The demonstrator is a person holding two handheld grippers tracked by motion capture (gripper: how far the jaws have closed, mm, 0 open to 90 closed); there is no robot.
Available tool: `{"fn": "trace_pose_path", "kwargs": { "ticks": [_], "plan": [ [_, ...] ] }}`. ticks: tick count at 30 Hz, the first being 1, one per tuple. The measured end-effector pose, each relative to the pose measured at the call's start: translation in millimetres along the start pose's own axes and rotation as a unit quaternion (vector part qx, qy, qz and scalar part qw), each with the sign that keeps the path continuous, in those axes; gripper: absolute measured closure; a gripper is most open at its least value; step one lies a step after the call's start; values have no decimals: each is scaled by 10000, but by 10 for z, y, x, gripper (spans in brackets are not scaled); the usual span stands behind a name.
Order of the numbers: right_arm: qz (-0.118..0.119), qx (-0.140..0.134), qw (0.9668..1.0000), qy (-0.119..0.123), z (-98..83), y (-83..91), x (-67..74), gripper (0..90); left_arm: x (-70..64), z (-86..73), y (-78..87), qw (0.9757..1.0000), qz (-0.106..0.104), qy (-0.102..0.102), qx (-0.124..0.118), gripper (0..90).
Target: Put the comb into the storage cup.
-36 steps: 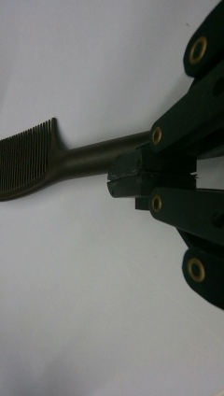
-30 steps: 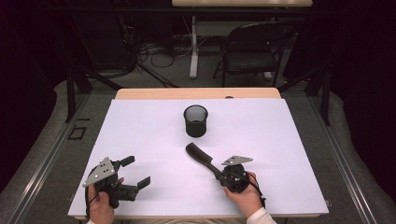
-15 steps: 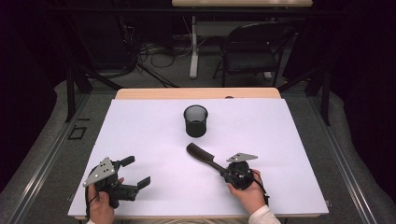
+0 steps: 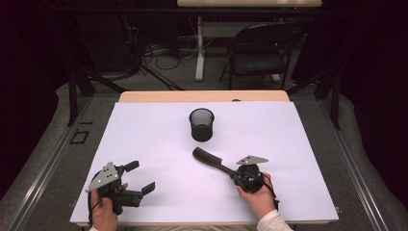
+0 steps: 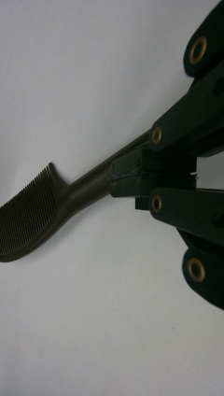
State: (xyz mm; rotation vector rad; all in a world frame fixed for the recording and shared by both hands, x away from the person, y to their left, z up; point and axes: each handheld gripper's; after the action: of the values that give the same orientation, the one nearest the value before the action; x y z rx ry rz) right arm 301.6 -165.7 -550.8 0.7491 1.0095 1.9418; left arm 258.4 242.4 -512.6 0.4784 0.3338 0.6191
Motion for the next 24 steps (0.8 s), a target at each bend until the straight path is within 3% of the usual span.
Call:
{"fn": "trace_pose_path", "kwargs": {
  "ticks": [16,24],
  "plan": [
    [39,-23,10000,12,-1,2,6,897,9,-1,1,10000,-14,14,-4,11],
    [196,-149,9996,106,-2,34,52,833,12,-3,3,10000,-18,33,-14,11]
  ]
}}
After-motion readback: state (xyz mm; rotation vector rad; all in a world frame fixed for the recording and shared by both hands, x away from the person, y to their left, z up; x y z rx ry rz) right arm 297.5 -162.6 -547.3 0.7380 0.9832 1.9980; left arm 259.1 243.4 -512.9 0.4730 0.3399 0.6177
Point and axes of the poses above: each handheld gripper's, and its own axes: y roughly backward along the jaws, z roughly out of its top, x roughly to its left, and after that the axes turned 15 degrees about x, right-handed
